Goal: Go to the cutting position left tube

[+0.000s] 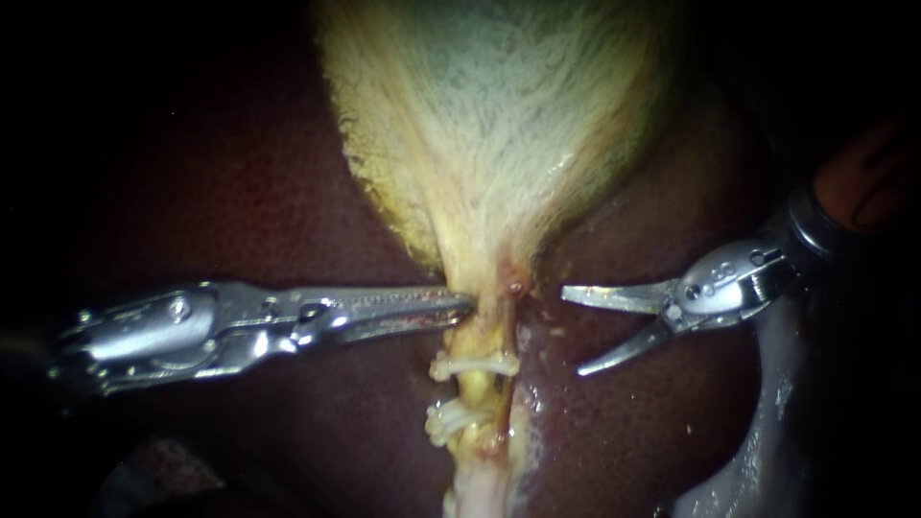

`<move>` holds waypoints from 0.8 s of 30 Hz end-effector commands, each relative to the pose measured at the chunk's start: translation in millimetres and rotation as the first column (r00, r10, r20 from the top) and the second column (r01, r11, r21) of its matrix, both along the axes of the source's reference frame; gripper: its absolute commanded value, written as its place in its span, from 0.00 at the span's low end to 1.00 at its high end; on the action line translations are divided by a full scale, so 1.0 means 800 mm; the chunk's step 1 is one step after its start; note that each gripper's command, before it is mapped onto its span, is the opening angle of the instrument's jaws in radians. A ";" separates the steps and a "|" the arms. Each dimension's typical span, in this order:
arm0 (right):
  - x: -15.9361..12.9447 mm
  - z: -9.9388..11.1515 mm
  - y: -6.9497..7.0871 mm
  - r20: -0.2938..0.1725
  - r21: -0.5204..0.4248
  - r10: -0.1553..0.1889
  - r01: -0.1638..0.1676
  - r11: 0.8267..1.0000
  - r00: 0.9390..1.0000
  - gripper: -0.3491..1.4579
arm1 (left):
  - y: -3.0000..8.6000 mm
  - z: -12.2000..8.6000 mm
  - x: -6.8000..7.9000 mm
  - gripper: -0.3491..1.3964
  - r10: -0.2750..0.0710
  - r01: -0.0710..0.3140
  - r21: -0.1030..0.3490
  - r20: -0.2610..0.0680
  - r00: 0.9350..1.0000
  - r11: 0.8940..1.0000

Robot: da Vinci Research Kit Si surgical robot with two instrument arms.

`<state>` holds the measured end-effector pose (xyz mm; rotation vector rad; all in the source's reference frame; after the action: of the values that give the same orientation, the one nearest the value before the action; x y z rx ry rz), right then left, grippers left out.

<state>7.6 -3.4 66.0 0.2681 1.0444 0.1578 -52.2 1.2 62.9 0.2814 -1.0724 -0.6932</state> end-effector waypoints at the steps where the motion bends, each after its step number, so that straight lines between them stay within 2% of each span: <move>1: 0.0002 -0.0001 -0.0002 -0.006 0.004 -0.006 0.007 1.000 1.000 0.99 | 0.0001 -0.0003 0.0003 0.12 0.001 -0.001 0.000 0.001 1.000 1.000; 6: 0.0017 0.0002 -0.0026 -0.043 0.026 -0.045 0.047 0.999 0.998 0.99 | 0.0018 -0.0012 0.0021 0.12 -0.001 0.001 0.007 0.002 1.000 1.000; 8: 0.0033 0.0005 -0.0041 -0.059 0.048 -0.059 0.062 0.997 0.997 0.99 | 0.0028 -0.0018 0.0030 0.12 -0.011 0.011 0.009 -0.004 1.000 1.000; 11: 0.0060 0.0012 -0.0063 -0.076 0.072 -0.074 0.079 0.994 0.994 0.99 | 0.0034 -0.0022 0.0039 0.12 -0.016 0.016 0.010 -0.007 1.000 1.000; 17: 0.0098 0.0038 -0.0094 -0.090 0.104 -0.090 0.099 0.990 0.992 0.99 | 0.0034 -0.0023 0.0041 0.12 -0.017 0.017 0.011 -0.011 1.000 1.000; 24: 0.0105 0.0071 -0.0108 -0.053 0.110 -0.114 0.119 0.987 0.992 0.99 | 0.0036 -0.0034 0.0045 0.12 -0.018 0.018 0.014 -0.007 1.000 1.000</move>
<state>16.1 -12.1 71.9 0.4363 1.0619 0.1052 -48.5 4.1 60.0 0.2807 -1.0655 -0.7186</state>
